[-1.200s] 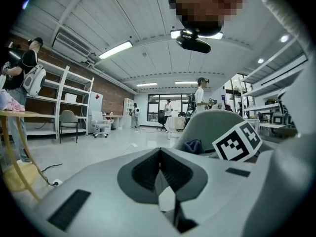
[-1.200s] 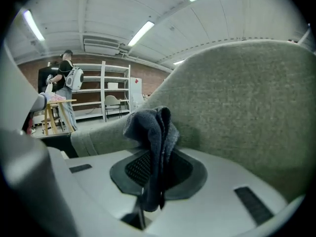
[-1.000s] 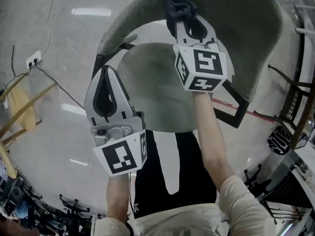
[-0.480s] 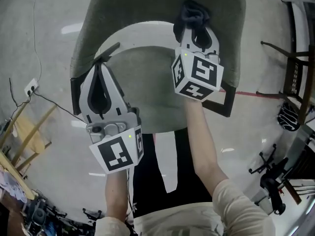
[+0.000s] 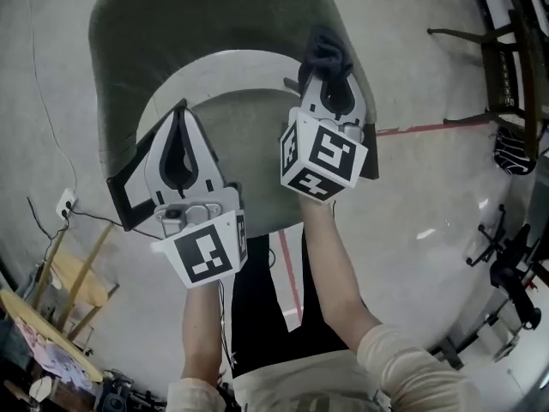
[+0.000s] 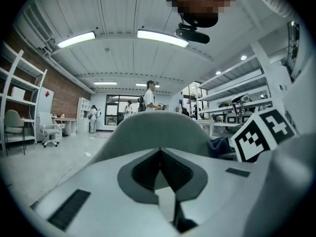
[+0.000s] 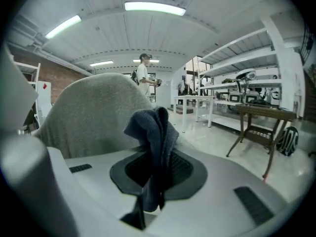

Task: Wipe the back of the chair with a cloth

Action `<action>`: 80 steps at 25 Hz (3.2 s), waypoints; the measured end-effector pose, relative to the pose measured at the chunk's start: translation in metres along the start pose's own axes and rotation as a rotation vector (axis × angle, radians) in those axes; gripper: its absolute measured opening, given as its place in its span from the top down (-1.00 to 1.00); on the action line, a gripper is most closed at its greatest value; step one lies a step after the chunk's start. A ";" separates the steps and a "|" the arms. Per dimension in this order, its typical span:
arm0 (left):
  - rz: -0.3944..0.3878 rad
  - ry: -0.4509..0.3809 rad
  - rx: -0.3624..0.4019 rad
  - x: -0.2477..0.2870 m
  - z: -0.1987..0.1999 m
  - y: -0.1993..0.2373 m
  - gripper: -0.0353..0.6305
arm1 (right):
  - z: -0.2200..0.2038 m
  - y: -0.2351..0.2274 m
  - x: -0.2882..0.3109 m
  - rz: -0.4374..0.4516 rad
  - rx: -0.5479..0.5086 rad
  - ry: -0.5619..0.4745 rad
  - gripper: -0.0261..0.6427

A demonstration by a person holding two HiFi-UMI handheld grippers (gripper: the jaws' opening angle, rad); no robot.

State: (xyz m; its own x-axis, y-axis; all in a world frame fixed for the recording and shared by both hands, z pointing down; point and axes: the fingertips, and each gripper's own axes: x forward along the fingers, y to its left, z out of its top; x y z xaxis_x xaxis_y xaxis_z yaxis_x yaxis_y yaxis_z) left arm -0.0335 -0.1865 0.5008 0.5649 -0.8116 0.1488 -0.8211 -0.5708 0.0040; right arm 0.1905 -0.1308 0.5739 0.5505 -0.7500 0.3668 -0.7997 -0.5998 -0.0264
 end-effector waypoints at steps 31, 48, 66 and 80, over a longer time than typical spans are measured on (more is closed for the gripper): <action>-0.089 -0.019 -0.033 0.005 0.044 -0.052 0.85 | 0.023 -0.034 -0.070 -0.055 -0.002 0.040 0.75; 0.284 -0.173 -0.004 -0.098 0.314 0.015 0.85 | 0.329 0.114 -0.188 0.677 -0.170 -0.226 0.75; 0.434 -0.205 -0.067 -0.222 0.318 -0.036 0.85 | 0.314 0.088 -0.299 1.039 -0.239 -0.243 0.75; 0.475 -0.228 -0.067 -0.225 0.318 -0.066 0.85 | 0.323 0.072 -0.307 1.116 -0.284 -0.279 0.75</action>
State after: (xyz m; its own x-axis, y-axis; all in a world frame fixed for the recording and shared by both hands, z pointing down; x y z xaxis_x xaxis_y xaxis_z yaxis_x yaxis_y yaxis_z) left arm -0.0802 -0.0053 0.1529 0.1263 -0.9896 -0.0690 -0.9901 -0.1300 0.0528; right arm 0.0417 -0.0340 0.1588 -0.4808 -0.8751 0.0555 -0.8759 0.4822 0.0167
